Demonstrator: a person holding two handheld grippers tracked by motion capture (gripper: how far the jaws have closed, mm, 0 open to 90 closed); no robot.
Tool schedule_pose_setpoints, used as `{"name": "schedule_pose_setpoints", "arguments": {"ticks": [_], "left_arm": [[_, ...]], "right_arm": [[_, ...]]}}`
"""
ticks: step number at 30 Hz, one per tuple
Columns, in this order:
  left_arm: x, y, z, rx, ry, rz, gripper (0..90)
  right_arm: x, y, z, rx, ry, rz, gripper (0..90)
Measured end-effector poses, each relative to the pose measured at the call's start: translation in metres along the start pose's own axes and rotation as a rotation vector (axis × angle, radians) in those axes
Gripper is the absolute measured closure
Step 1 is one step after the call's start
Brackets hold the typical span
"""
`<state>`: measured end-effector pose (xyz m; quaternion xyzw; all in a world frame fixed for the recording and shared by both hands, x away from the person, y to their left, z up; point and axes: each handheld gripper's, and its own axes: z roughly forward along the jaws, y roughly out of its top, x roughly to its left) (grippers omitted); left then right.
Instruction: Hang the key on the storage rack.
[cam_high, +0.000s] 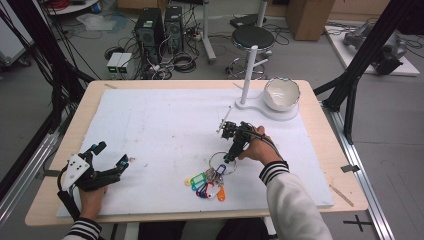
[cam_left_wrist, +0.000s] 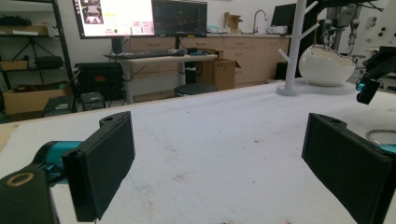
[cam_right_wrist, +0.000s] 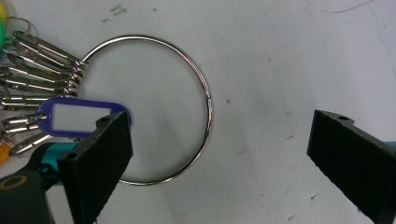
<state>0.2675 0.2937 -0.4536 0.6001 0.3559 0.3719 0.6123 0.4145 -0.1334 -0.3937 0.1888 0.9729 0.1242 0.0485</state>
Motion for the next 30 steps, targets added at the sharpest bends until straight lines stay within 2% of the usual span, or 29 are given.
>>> {"name": "schedule_pose_setpoints", "arguments": {"ticks": [11,14,16,20,30], "left_arm": [[0.0,0.0,0.0,-0.002,0.0,-0.002,9.8],[0.0,0.0,0.0,-0.002,0.0,-0.002,9.9],[0.0,0.0,0.0,-0.002,0.0,-0.001,9.8],[0.0,0.0,0.0,-0.002,0.0,-0.001,9.9],[0.0,0.0,0.0,-0.002,0.001,0.0,9.9]], "right_arm": [[0.002,0.006,0.006,0.058,0.031,0.005,25.6],[0.001,0.008,0.007,0.068,0.02,-0.009,30.6],[0.001,0.01,0.006,0.081,0.017,-0.002,34.2],[-0.001,0.013,0.005,0.072,0.036,0.012,43.2],[-0.001,0.017,0.01,0.111,0.033,-0.01,54.3]]}}
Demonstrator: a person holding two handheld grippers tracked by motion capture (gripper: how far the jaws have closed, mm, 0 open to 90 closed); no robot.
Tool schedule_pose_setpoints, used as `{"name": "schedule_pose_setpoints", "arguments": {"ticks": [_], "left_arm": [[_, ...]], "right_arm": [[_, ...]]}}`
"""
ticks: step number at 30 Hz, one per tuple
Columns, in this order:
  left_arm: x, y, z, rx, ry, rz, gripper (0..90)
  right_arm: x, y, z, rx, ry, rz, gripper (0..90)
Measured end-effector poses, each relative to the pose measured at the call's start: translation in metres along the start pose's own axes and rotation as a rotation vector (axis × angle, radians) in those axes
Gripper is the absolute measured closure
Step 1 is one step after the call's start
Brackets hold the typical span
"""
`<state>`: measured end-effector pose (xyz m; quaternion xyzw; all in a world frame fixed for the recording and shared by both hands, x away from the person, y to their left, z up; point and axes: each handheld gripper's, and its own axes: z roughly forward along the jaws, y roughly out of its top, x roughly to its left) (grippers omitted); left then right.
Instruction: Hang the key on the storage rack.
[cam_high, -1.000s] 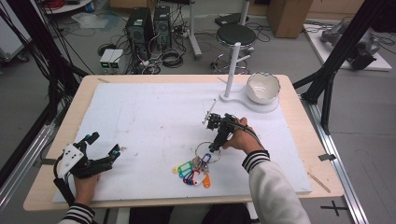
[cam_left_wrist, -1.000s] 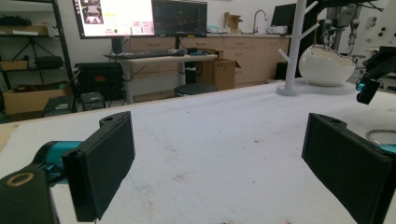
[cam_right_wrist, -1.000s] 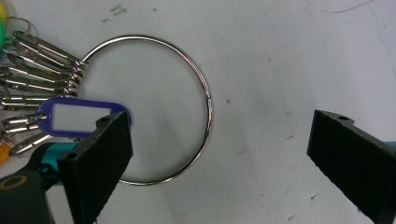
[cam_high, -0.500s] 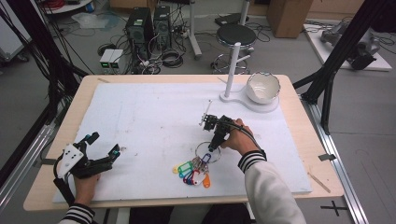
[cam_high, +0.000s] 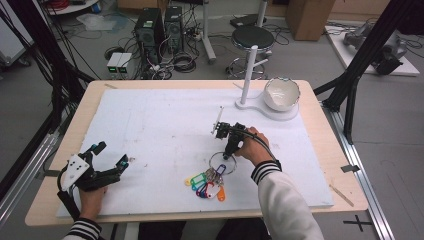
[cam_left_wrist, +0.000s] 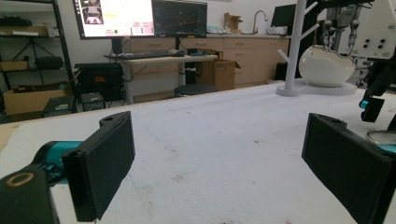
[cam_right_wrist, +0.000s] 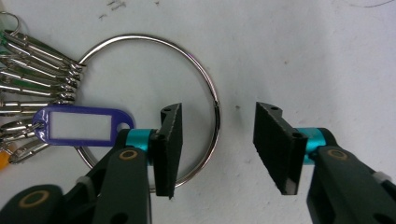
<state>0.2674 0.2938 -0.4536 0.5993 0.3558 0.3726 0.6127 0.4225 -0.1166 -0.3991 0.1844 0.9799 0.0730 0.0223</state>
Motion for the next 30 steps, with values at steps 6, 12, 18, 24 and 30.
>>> {"name": "schedule_pose_setpoints", "arguments": {"ticks": [6,12,18,24,30], "left_arm": [[0.0,0.0,0.0,0.0,0.0,0.001,9.8],[-0.0001,0.0,0.0,0.0,0.0,-0.001,9.9],[-0.0001,0.0,0.0,0.0,0.0,0.001,9.9],[-0.0001,0.0,0.0,0.0,0.0,-0.001,9.9],[0.0,0.0,0.0,0.0,-0.001,-0.002,9.9]], "right_arm": [[0.0008,0.0006,0.0008,0.013,0.009,0.011,61.0],[-0.0003,0.0012,0.0011,0.022,0.011,-0.012,66.4],[-0.001,0.001,0.0016,0.032,0.016,-0.004,70.5],[-0.0019,0.0007,0.0025,0.04,0.018,-0.004,73.7],[-0.0021,0.0009,0.0044,0.042,0.025,-0.006,77.1]]}}
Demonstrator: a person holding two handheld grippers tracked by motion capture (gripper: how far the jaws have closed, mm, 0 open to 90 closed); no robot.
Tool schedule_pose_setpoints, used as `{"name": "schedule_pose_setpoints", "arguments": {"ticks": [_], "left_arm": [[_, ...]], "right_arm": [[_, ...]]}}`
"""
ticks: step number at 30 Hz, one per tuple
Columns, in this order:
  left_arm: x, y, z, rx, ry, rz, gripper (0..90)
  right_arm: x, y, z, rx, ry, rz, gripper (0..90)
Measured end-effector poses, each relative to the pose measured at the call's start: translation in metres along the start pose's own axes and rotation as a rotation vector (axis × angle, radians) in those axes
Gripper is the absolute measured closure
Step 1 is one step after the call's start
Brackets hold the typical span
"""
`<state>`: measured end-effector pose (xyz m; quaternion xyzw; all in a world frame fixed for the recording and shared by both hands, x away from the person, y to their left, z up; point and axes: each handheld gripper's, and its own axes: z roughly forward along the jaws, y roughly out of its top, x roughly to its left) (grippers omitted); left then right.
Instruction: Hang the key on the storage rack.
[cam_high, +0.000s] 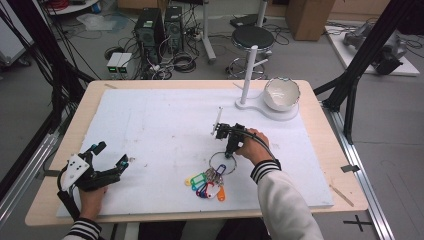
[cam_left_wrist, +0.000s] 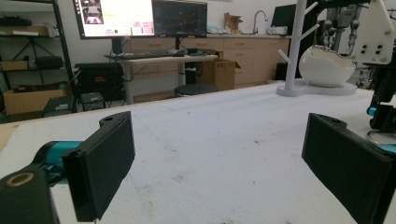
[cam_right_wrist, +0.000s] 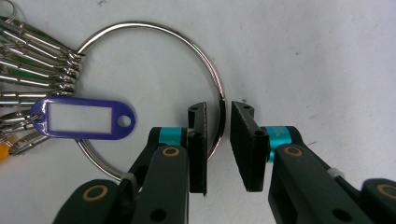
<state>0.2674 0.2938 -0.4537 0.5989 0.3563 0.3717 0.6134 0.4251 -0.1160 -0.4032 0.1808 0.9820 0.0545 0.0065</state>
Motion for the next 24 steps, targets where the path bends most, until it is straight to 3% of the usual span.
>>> {"name": "schedule_pose_setpoints", "arguments": {"ticks": [20,24], "left_arm": [[0.0,0.0,-0.0001,0.0,0.001,0.002,9.9],[-0.0001,0.0,0.0,0.0,0.0,0.0,9.9]], "right_arm": [[-0.0027,-0.0005,0.0004,0.015,0.009,0.01,81.7],[-0.0015,0.0028,0.0008,0.04,0.004,0.006,81.8]]}}
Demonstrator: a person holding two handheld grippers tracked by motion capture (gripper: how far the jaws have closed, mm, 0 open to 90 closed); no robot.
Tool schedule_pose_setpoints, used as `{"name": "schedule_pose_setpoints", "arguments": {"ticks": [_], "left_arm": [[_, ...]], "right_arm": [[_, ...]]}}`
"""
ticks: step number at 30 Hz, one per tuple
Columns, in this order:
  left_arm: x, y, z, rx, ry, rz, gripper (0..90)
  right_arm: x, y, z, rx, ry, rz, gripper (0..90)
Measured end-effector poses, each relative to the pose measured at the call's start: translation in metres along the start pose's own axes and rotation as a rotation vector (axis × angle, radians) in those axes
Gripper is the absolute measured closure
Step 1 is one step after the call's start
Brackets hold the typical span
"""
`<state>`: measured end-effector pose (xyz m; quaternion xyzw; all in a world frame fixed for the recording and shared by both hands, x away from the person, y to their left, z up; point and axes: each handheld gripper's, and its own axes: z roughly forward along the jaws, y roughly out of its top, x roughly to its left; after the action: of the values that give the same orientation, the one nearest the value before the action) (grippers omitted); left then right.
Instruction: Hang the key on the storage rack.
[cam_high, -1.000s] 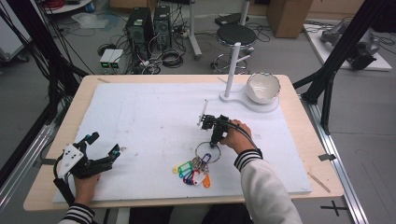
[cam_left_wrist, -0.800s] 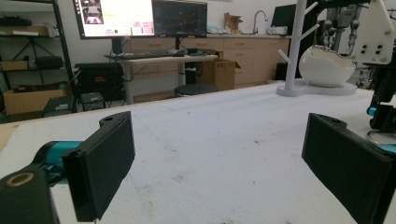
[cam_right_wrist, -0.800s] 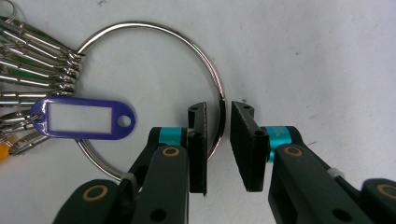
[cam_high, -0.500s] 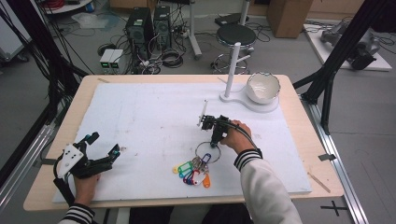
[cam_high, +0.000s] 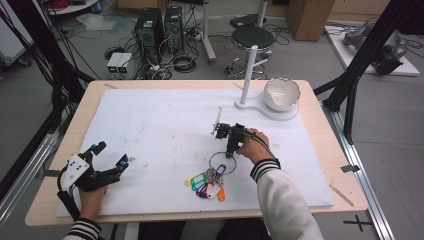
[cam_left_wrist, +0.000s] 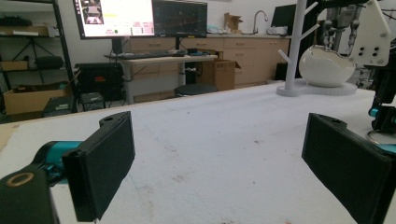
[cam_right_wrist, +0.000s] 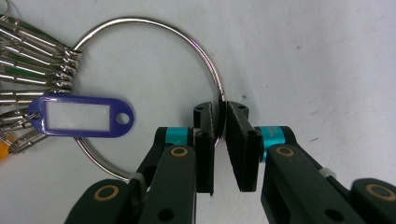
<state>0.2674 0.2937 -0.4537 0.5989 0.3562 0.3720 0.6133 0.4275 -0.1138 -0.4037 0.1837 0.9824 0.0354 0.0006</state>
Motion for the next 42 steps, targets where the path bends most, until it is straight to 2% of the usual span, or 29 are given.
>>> {"name": "schedule_pose_setpoints", "arguments": {"ticks": [4,17,20,22,24,30,32,42], "left_arm": [[0.0,0.0,0.0,0.0,0.0,0.0,9.9],[0.0,0.0,0.0,0.0,0.0,0.001,9.9],[0.0,0.0,0.0,0.0,0.0,0.001,9.9],[0.0,0.0,0.0,0.0,0.0,0.0,9.9],[0.0,0.0,0.0,0.0,-0.001,0.0,9.8],[0.0,0.0,0.0,0.0,0.0,0.0,9.9],[0.0,0.0,0.0,0.0,0.001,-0.002,9.8],[0.0,0.0,0.0,0.002,0.001,0.003,9.9]], "right_arm": [[0.001,0.004,0.0,0.025,-0.008,-0.003,82.0],[0.002,0.006,0.001,0.031,-0.006,0.012,86.2],[0.003,0.009,0.001,0.056,-0.008,0.014,87.7],[0.005,0.01,0.001,0.061,-0.023,-0.006,87.7],[0.006,0.011,0.001,0.057,-0.036,-0.003,87.8],[0.001,0.006,-0.007,0.004,-0.017,0.009,87.9],[-0.001,0.002,-0.011,-0.017,-0.001,0.033,87.8],[-0.016,-0.02,-0.033,-0.195,0.051,0.128,88.0]]}}
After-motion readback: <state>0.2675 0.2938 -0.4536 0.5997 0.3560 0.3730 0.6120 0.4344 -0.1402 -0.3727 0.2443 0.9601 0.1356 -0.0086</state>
